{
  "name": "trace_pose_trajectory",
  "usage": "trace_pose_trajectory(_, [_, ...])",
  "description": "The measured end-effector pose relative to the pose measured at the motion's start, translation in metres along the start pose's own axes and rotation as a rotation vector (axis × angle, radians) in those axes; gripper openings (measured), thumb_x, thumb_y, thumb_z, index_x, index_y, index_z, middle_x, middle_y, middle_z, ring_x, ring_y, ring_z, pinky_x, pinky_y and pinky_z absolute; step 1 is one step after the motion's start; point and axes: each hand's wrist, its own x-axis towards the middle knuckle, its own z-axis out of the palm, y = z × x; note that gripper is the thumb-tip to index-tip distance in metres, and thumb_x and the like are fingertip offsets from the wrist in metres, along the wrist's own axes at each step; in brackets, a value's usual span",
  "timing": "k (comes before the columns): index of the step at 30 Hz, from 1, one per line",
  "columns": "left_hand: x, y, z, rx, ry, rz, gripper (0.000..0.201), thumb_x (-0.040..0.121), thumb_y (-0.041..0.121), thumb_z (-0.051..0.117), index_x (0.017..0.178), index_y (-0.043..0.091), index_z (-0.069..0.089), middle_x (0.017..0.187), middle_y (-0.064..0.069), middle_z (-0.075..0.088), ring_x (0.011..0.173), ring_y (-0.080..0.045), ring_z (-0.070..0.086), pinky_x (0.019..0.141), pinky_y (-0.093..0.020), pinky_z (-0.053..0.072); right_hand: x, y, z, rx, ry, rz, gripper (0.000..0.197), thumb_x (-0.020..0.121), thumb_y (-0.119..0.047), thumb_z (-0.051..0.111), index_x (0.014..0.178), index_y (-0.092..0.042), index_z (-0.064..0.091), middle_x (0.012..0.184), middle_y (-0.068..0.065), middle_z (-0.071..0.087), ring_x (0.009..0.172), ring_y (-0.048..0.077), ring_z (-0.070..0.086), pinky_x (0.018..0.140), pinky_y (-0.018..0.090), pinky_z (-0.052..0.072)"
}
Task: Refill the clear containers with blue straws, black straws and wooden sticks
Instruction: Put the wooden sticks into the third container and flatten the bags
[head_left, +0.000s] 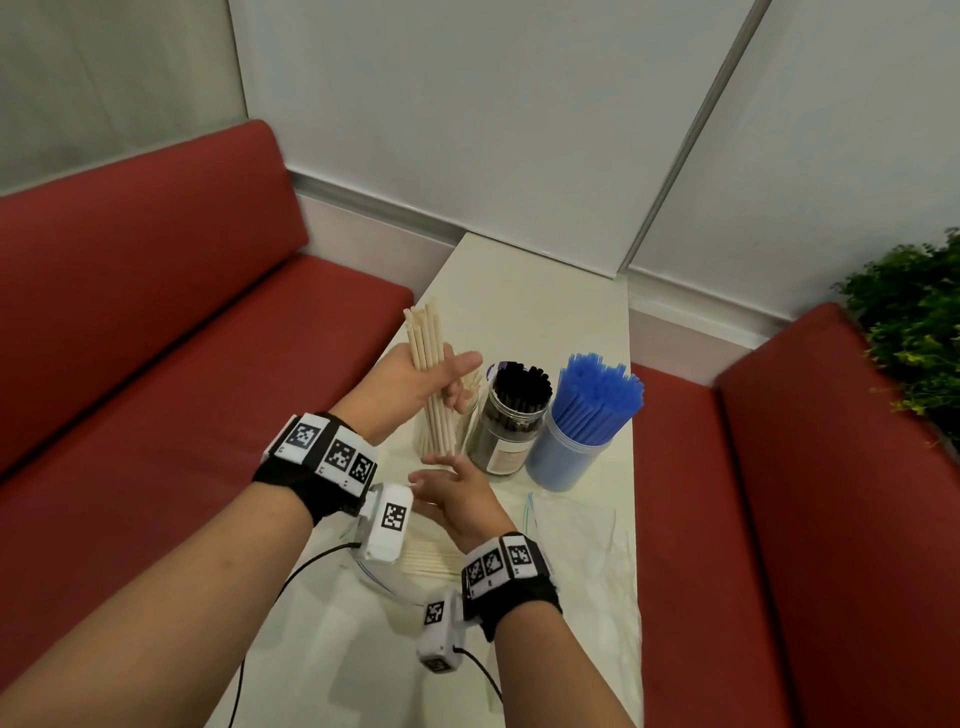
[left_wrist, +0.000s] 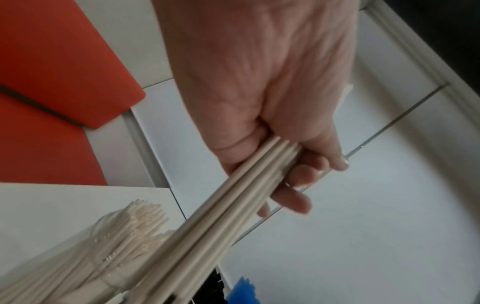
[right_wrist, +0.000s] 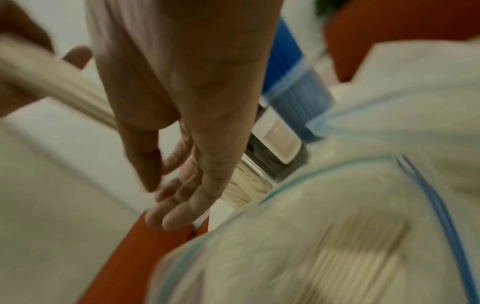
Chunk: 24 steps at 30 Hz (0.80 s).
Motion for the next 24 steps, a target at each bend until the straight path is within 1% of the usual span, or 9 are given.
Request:
trace_pose_trajectory(3, [0.004, 0.0, 0.003, -0.015, 0.051, 0.056, 0.047, 0.084, 0.042, 0.074, 0.063, 0.006, 0.053, 0.061, -0.016, 0.055, 0.067, -0.025, 0.062, 0.097, -0.049, 0.051, 0.006, -0.007, 0.002, 0.457, 0.096, 0.109, 0.011, 0.102, -0.003, 0.048, 0.109, 0.0, 0.055, 0.106, 0.027, 0.066, 0.096, 0.04, 0.072, 0.087, 0.048, 0.059])
trace_pose_trajectory(5, [0.004, -0.004, 0.008, 0.018, 0.021, 0.045, 0.048, 0.084, 0.043, 0.074, 0.064, 0.004, 0.053, 0.064, -0.02, 0.057, 0.067, -0.024, 0.061, 0.087, -0.041, 0.052, 0.01, -0.019, 0.005, 0.688, 0.152, 0.144, 0.028, 0.107, -0.024, 0.049, 0.114, 0.003, 0.055, 0.112, 0.032, 0.067, 0.104, 0.045, 0.068, 0.098, 0.055, 0.053])
trace_pose_trajectory(7, [0.003, -0.01, 0.014, 0.073, -0.04, 0.007, 0.051, 0.084, 0.043, 0.074, 0.066, -0.001, 0.054, 0.067, -0.02, 0.059, 0.066, -0.023, 0.061, 0.073, -0.033, 0.052, 0.012, -0.032, 0.007, 0.755, 0.081, 0.118, 0.044, 0.108, -0.035, 0.046, 0.127, 0.003, 0.06, 0.121, 0.027, 0.069, 0.109, 0.041, 0.07, 0.099, 0.053, 0.054])
trace_pose_trajectory(9, [0.002, -0.015, 0.017, 0.143, -0.057, -0.029, 0.054, 0.081, 0.045, 0.075, 0.07, -0.004, 0.056, 0.066, -0.013, 0.061, 0.065, -0.018, 0.062, 0.061, -0.022, 0.051, 0.013, -0.041, 0.008, 0.732, 0.006, 0.06, 0.04, 0.109, -0.032, 0.045, 0.126, -0.005, 0.069, 0.129, 0.019, 0.068, 0.115, 0.034, 0.069, 0.092, 0.048, 0.059])
trace_pose_trajectory(12, [0.004, -0.017, 0.017, 0.127, -0.054, -0.008, 0.053, 0.082, 0.044, 0.076, 0.067, -0.003, 0.055, 0.066, -0.015, 0.061, 0.066, -0.022, 0.064, 0.066, -0.025, 0.054, 0.015, -0.039, 0.006, 0.742, 0.008, 0.123, 0.038, 0.105, -0.027, 0.054, 0.105, 0.004, 0.077, 0.112, 0.023, 0.073, 0.101, 0.037, 0.074, 0.098, 0.049, 0.056])
trace_pose_trajectory(15, [0.007, -0.02, 0.018, 0.115, -0.047, -0.024, 0.049, 0.082, 0.044, 0.076, 0.065, 0.002, 0.057, 0.064, -0.013, 0.062, 0.065, -0.02, 0.065, 0.065, -0.023, 0.053, 0.018, -0.037, 0.005, 0.706, 0.044, 0.17, 0.036, 0.103, -0.034, 0.058, 0.11, -0.002, 0.072, 0.094, 0.017, 0.074, 0.078, 0.027, 0.074, 0.073, 0.037, 0.064])
trace_pose_trajectory(18, [0.005, -0.03, 0.02, 0.156, -0.034, -0.068, 0.041, 0.083, 0.042, 0.074, 0.067, 0.007, 0.061, 0.071, -0.012, 0.07, 0.072, -0.019, 0.07, 0.07, -0.022, 0.051, 0.024, -0.033, 0.002, 0.454, 0.154, 0.25, 0.038, 0.101, -0.054, 0.052, 0.1, -0.018, 0.065, 0.062, 0.002, 0.056, 0.041, 0.007, 0.043, 0.033, 0.018, 0.034])
trace_pose_trajectory(20, [0.003, -0.037, 0.018, 0.203, -0.066, -0.156, 0.03, 0.084, 0.037, 0.075, 0.069, 0.012, 0.064, 0.077, -0.009, 0.074, 0.076, -0.017, 0.071, 0.075, -0.028, 0.053, 0.024, -0.026, -0.005, 0.282, 0.231, 0.244, 0.039, 0.102, -0.059, 0.047, 0.098, -0.024, 0.064, 0.056, -0.002, 0.044, 0.039, 0.005, 0.026, 0.032, 0.017, 0.02])
trace_pose_trajectory(24, [-0.006, -0.049, 0.006, 0.223, -0.155, -0.461, 0.011, 0.074, 0.019, 0.08, 0.08, 0.012, 0.073, 0.087, -0.013, 0.075, 0.082, -0.022, 0.073, 0.081, -0.036, 0.06, 0.02, -0.006, -0.023, 0.137, 0.295, 0.273, 0.032, 0.102, -0.042, 0.053, 0.115, -0.02, 0.072, 0.055, -0.001, 0.041, 0.045, 0.008, 0.022, 0.036, 0.019, 0.018])
